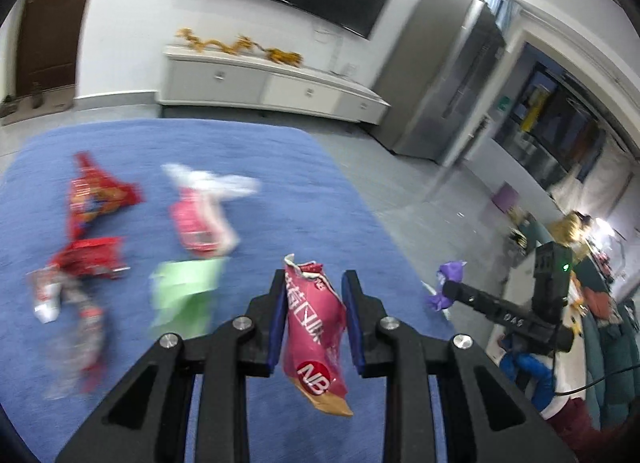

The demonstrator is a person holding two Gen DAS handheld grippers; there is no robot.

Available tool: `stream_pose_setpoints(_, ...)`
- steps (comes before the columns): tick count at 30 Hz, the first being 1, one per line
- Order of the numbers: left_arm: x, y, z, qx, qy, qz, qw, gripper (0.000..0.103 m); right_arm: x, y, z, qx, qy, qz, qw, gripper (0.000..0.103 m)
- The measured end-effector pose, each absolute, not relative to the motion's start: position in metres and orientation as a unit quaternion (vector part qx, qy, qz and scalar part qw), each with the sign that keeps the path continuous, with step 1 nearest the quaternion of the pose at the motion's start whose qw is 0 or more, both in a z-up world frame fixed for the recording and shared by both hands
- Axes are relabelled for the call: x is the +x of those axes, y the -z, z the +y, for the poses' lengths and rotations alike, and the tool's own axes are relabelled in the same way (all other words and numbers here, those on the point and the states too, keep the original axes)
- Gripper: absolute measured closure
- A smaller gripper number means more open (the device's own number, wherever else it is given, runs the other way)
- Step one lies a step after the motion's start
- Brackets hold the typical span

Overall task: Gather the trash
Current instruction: 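Carry the pink wrapper and purple bag with both tools over the bin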

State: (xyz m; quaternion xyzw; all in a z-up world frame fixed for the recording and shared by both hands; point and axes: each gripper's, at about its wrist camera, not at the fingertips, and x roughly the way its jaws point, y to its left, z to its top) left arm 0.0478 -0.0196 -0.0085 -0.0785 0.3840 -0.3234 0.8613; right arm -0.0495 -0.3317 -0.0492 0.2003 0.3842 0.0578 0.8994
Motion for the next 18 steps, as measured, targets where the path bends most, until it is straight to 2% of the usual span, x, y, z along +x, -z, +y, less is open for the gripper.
stream_pose_setpoints(11,0.061,0.015,-0.21,0.001,0.44,0.42,0.794,0.078,-0.087,0.081,-0.444,0.25,0.053,0.385,0.887,0.07)
stream_pose_setpoints(18,0.071,0.039,-0.329,0.03,0.478,0.456,0.75,0.075,-0.09,0.107,-0.492,0.276,0.095,0.4,0.869,0.068)
